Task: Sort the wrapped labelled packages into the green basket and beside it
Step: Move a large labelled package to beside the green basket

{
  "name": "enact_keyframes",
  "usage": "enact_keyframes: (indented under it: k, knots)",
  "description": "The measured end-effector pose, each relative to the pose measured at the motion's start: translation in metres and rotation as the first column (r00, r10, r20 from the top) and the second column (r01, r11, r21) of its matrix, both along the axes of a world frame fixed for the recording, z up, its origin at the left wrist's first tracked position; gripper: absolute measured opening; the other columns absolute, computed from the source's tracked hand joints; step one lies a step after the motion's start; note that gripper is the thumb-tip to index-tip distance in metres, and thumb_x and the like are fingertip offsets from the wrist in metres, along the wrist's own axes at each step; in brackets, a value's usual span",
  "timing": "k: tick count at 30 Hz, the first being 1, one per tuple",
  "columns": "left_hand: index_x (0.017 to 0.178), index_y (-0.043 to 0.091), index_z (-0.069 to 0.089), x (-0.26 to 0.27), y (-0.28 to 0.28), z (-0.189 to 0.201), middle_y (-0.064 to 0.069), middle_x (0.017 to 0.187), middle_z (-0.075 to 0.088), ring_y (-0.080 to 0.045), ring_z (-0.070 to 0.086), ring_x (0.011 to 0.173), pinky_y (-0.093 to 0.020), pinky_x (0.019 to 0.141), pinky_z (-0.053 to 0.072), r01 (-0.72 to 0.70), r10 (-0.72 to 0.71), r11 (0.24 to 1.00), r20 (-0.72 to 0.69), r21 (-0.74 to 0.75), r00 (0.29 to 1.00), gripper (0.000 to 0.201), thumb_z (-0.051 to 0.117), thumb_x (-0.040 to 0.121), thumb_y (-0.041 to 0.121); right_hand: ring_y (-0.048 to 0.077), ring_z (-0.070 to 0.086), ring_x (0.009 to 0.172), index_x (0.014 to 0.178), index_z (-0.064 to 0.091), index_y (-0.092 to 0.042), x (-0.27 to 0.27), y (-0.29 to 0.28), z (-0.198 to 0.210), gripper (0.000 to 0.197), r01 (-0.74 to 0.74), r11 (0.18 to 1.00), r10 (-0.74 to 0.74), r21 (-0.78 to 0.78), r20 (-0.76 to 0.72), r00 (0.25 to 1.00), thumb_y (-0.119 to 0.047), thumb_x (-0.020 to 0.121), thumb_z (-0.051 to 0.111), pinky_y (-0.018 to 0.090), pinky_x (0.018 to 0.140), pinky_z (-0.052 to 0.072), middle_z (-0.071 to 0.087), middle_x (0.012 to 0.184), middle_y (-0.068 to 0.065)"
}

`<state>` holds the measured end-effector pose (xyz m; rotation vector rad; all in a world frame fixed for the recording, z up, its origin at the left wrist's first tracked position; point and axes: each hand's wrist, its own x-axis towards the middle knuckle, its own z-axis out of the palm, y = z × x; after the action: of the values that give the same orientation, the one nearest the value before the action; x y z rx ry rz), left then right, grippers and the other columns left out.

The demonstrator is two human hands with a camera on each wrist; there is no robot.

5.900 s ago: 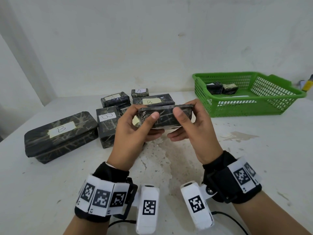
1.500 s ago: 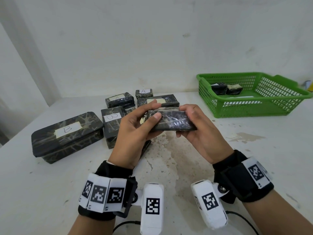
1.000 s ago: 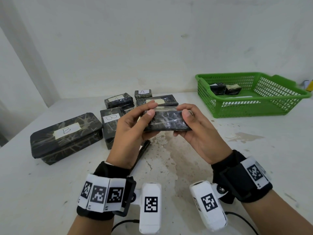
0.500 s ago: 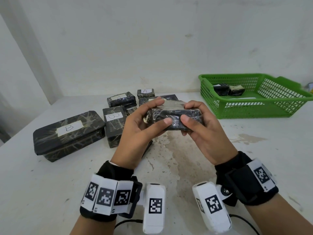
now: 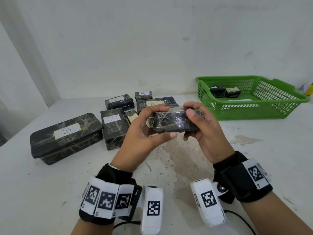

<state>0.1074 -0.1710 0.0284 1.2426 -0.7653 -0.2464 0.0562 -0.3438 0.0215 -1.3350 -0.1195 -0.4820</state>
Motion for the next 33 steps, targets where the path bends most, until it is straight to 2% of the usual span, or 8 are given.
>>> enact_keyframes:
  k: [2,5,9,14,17,20,26,33]
  knots:
    - [0.122,0.006,0.056,-0.003,-0.002,0.001,-0.002,0.124,0.064,-0.024,0.067,0.11,-0.033,0.086,0.057,-0.05,0.05,0.999,-0.006,-0.007,0.999,0.057,0.081,0.072,0.002,0.016,0.071,0.078,0.12,0.055,-0.018,-0.001,0.001,0.002,0.07,0.008,0.999,-0.009,-0.04,-0.023,1.0,-0.07,0.074,0.066,0.022,0.04,0.043,0.071,0.102,-0.009]
    - [0.121,0.009,0.055,-0.004,-0.002,0.004,-0.006,0.116,0.069,-0.027,0.072,0.098,-0.031,0.076,0.059,-0.126,0.114,0.987,-0.114,-0.103,0.987,0.047,0.076,0.079,0.018,0.031,0.074,0.088,0.135,0.05,-0.025,-0.001,-0.002,0.002,0.073,0.019,0.998,-0.026,-0.059,-0.11,0.994,-0.076,0.083,0.043,0.019,0.035,0.033,0.067,0.12,-0.011]
    - [0.13,0.011,0.052,-0.002,0.005,0.015,-0.007,0.119,0.069,-0.032,0.075,0.085,-0.022,0.064,0.058,-0.229,0.15,0.94,-0.3,-0.251,0.942,0.056,0.057,0.082,0.039,0.016,0.072,0.087,0.127,0.057,-0.032,0.003,-0.012,-0.005,0.034,0.118,0.973,-0.161,-0.2,-0.217,0.963,-0.042,0.095,0.06,0.019,0.041,0.033,0.065,0.122,-0.012]
    - [0.146,0.016,0.041,0.004,0.008,0.013,-0.012,0.142,0.055,-0.028,0.075,0.084,-0.021,0.06,0.058,-0.256,0.118,0.926,-0.433,-0.277,0.894,0.071,0.049,0.084,0.051,0.007,0.066,0.093,0.128,0.055,-0.028,0.012,-0.018,-0.018,0.037,0.157,0.952,-0.213,-0.263,-0.201,0.956,-0.021,0.093,0.065,0.019,0.063,0.052,0.067,0.112,-0.006]
    - [0.146,0.02,0.039,0.008,0.009,0.009,-0.014,0.136,0.059,-0.029,0.075,0.08,-0.022,0.052,0.057,-0.241,0.123,0.948,-0.46,-0.207,0.879,0.063,0.043,0.092,0.053,0.013,0.068,0.094,0.122,0.051,-0.021,0.016,-0.016,-0.018,0.031,0.235,0.969,-0.244,-0.074,-0.17,0.955,-0.016,0.094,0.063,0.026,0.077,0.058,0.071,0.105,0.005]
    - [0.14,0.022,0.04,0.007,0.007,0.005,-0.016,0.127,0.063,-0.029,0.075,0.07,-0.02,0.044,0.053,-0.22,0.163,0.973,-0.469,-0.069,0.868,0.05,0.037,0.099,0.051,0.012,0.066,0.078,0.104,0.049,-0.021,0.014,-0.017,-0.011,0.018,0.33,0.943,-0.315,0.053,-0.184,0.931,-0.016,0.093,0.064,0.026,0.066,0.058,0.069,0.094,0.008]
    - [0.1,0.014,0.067,0.009,0.0,0.005,-0.006,0.091,0.071,-0.018,0.07,0.071,-0.018,0.051,0.051,-0.224,0.318,0.934,-0.363,0.277,0.876,0.019,0.059,0.096,0.031,0.017,0.062,0.068,0.092,0.061,-0.019,-0.001,-0.056,0.012,0.009,0.47,0.875,-0.482,-0.115,-0.298,0.824,-0.02,0.09,0.07,0.025,0.058,0.05,0.069,0.086,0.008]
    - [0.107,0.006,0.064,-0.008,-0.041,-0.009,-0.011,0.088,0.072,-0.01,0.07,0.067,-0.019,0.057,0.052,-0.1,0.228,0.88,-0.228,0.463,0.947,0.016,0.065,0.094,0.015,0.013,0.059,0.075,0.109,0.066,-0.011,-0.039,-0.116,0.023,0.017,0.323,0.882,-0.457,-0.344,-0.458,0.762,-0.013,0.092,0.066,0.025,0.062,0.047,0.065,0.092,0.004]
